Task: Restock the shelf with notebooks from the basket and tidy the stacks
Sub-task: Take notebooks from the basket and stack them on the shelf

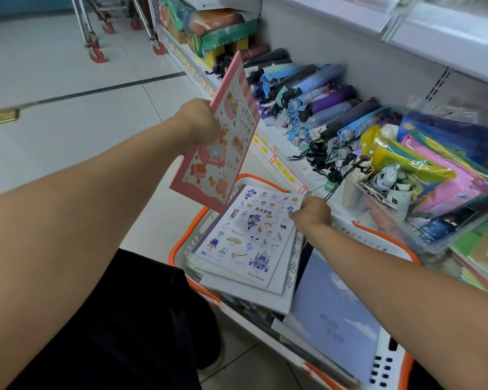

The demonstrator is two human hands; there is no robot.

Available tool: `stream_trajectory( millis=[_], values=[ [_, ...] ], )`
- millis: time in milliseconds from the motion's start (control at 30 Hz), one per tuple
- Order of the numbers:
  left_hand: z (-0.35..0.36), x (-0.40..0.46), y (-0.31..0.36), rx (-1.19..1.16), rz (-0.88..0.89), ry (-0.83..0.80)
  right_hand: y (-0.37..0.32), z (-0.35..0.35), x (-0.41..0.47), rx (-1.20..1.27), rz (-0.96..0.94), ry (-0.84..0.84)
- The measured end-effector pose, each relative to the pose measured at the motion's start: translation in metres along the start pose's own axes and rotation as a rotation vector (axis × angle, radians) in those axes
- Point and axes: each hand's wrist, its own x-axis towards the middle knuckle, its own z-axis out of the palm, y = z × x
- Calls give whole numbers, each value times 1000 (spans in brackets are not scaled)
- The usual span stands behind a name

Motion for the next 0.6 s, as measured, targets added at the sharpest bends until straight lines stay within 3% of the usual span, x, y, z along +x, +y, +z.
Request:
stream_trajectory(
  millis=[233, 467, 600],
  values=[
    [-1, 1, 1, 22, 24, -21, -9, 3, 10, 142, 157, -23],
    [-1, 5, -1, 71, 12, -33, 7, 8, -2, 118, -37, 125],
    [0, 4, -2, 78, 8, -44, 3, 6, -1, 148, 14, 108]
  ],
)
